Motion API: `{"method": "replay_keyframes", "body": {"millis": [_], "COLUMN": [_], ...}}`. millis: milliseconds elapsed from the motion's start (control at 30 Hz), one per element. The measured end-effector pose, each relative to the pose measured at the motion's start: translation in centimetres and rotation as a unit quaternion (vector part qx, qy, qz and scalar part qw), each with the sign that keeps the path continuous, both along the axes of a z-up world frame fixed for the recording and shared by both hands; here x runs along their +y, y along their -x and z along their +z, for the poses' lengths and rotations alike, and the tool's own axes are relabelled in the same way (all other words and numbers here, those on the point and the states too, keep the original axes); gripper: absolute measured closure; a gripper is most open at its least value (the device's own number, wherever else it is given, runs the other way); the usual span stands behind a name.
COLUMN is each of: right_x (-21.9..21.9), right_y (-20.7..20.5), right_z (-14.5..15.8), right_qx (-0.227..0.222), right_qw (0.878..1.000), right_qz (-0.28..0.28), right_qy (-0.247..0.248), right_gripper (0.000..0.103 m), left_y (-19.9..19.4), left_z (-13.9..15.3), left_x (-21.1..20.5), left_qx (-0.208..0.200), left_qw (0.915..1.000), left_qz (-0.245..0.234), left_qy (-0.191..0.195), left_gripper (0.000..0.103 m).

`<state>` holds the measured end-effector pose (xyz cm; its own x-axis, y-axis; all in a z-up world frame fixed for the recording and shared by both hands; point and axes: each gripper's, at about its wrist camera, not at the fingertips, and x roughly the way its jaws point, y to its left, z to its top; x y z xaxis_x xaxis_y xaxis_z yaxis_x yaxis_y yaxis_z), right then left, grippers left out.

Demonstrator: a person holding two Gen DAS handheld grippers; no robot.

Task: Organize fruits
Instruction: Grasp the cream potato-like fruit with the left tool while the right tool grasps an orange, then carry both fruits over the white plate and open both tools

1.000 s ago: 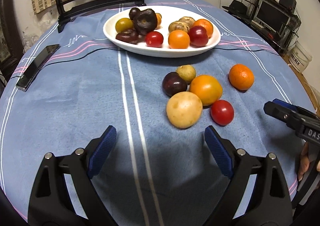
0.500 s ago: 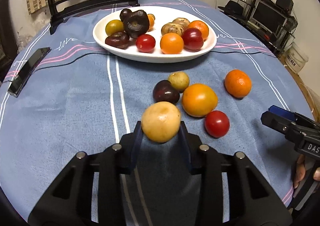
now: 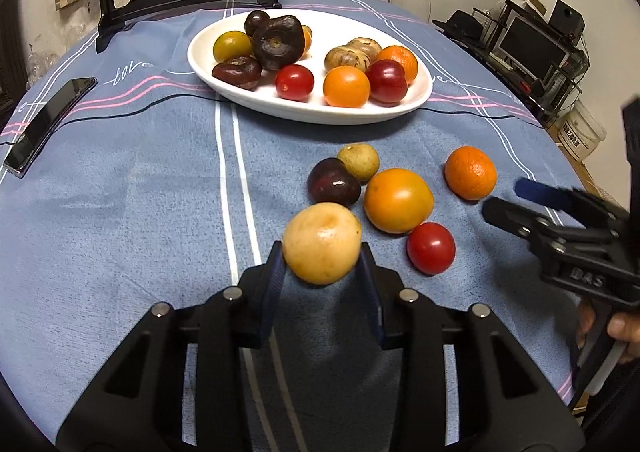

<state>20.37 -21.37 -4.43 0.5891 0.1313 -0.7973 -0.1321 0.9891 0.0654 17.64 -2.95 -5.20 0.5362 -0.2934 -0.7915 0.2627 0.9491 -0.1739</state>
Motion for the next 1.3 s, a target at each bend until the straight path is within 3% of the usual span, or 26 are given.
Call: {"method": "replay_keyframes", "body": {"millis": [167,233,300,367,600,1000,1300], "right_x": [1.3,1.4,1.1,1.0,-0.3,-2.1,-1.8], "right_y": [-1.8,-2.2,-2.6,-2.5,-0.9,2.7,3.5], "right_z": [-0.6,-1.1,-1.3,-1.1,-1.0,-0.7,0.0], "right_qx": [0.006,0.009,0.018,0.014,0.015,0.008,-0.008], "right_qw": [1.000,1.000,1.000,1.000,0.999,0.998,0.998], "right_qz": [0.009,0.005,0.000,0.003,-0.008,-0.014,-0.007], "right_qy": [0.022,0.023,0.015,0.006,-0.038,-0.057,-0.062], "right_gripper": [0.030,0.035,0.051,0.058,0.059,0.058,0.058], "left_y": [-0.1,-0.1,-0.1,-0.1,-0.2,0.2,1.1], "left_z": [0.0,0.0,0.0,0.0,-0.1,0.3,2.3], "left_x": [0.1,0.1,0.1,0.1,0.2,0.0,0.5], "left_qx": [0.001,0.001,0.001,0.001,0.002,-0.006,-0.030], "left_qw": [1.0000,1.0000,1.0000,1.0000,0.9999,1.0000,0.9995], "left_qz": [0.000,0.000,0.000,0.000,0.001,0.006,0.009], "left_qy": [0.003,0.003,0.003,0.003,0.012,-0.004,-0.005], "left_gripper": [0.066,0.065,0.065,0.065,0.065,0.066,0.066]}}
